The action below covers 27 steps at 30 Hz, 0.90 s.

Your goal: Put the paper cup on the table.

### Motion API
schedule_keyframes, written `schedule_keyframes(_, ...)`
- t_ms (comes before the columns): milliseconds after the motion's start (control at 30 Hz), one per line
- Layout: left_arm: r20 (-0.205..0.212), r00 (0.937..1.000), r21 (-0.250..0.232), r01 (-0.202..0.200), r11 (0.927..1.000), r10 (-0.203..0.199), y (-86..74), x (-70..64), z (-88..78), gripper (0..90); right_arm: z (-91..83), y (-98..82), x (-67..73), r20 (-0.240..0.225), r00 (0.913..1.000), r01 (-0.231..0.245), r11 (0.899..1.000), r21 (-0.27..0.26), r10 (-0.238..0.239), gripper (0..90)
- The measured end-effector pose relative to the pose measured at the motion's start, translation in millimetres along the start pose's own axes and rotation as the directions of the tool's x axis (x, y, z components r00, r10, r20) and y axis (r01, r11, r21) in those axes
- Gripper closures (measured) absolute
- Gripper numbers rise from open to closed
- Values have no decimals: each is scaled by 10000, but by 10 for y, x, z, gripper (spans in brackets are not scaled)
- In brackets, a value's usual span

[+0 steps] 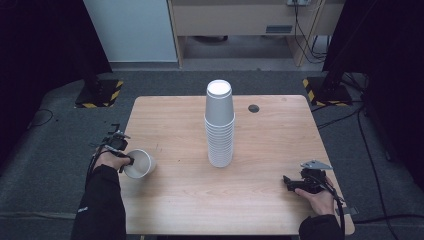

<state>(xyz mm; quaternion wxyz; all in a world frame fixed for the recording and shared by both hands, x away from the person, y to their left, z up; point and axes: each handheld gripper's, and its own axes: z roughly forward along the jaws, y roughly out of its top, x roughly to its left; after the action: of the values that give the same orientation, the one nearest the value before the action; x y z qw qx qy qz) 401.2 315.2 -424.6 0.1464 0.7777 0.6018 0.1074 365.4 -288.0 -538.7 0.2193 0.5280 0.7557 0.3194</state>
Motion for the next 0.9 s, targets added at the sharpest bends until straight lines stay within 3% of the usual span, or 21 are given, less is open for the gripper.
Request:
schedule_keyframes(100, 72, 9999, 438, -147, 9989, 144, 29, -11, -13, 871, 0, 0, -1, -8, 10000, 0, 10000, 3, 0, 49)
schedule_keyframes(500, 115, 9998, 1442, 136, 9895, -154, 52, -17, 45, 862, 1, 0, -1, -6, 10000, -5, 10000, 4, 5, 49)
schedule_keyframes(733, 65, 9993, 1216, 366, 9919, -377, 59, 9, 75, 853, 1, 0, -1, -11, 10000, -6, 10000, 6, 7, 49)
schedule_keyframes(900, 47, 9989, 237, 465, 9986, -467, 60, 46, 75, 836, 0, 0, -2, -18, 10000, -8, 10000, 5, 8, 49)
